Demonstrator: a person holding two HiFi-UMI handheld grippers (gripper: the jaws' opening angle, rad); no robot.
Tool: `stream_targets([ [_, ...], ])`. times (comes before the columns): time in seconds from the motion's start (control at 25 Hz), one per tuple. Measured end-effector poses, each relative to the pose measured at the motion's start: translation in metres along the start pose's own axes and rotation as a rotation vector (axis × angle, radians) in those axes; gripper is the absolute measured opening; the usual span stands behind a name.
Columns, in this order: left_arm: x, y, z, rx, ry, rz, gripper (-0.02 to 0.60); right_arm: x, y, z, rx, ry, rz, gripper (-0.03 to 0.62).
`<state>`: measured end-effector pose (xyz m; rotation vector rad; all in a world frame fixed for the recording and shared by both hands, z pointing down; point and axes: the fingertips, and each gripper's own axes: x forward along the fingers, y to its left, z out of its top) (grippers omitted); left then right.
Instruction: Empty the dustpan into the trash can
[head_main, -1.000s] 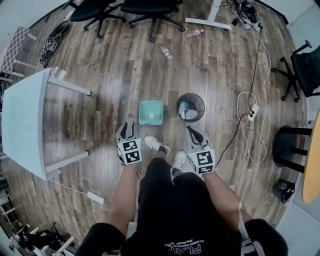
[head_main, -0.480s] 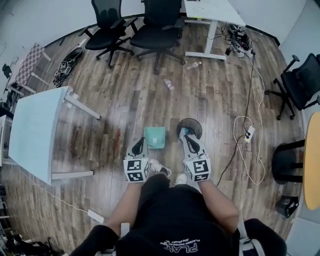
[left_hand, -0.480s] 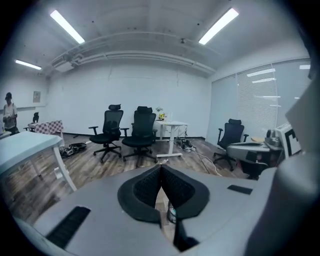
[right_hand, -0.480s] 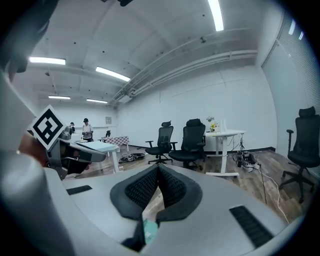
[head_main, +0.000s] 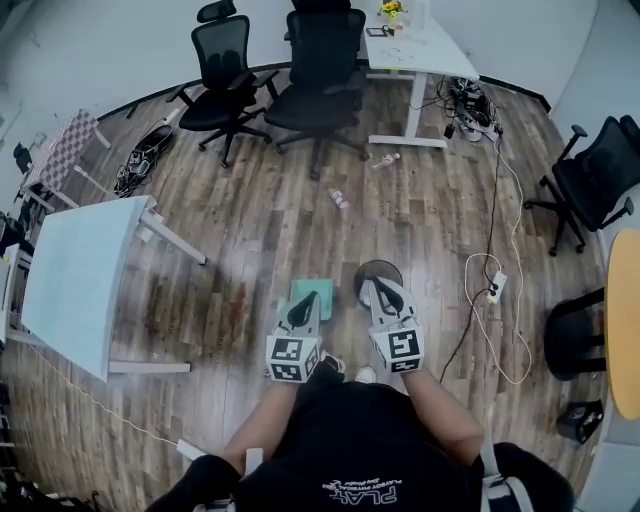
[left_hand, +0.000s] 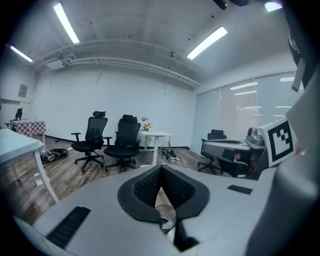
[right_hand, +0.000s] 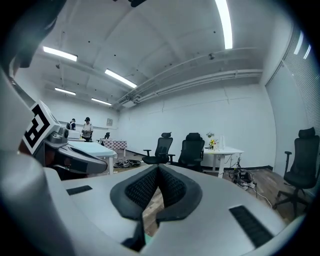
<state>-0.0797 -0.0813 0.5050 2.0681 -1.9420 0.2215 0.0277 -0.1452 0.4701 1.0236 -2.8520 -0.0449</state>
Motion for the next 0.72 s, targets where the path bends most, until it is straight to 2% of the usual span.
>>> stream_targets([
  [0.32,-0.003,-0.007,0.015,0.038,-0.028,0.031,0.023,-0.012,-0.014,0.006,0.004,-0.020,-0.044,0.017],
  [0.52,0.000,-0.009,0.018,0.048,-0.017,0.041,0.023,-0.015,-0.021,0.010,0.011,-0.025,-0.053,0.017],
  [0.72,0.019,-0.016,0.030,0.089,-0.029,0.029,0.023,-0.009,-0.036,0.020,0.007,-0.068,-0.063,0.016],
])
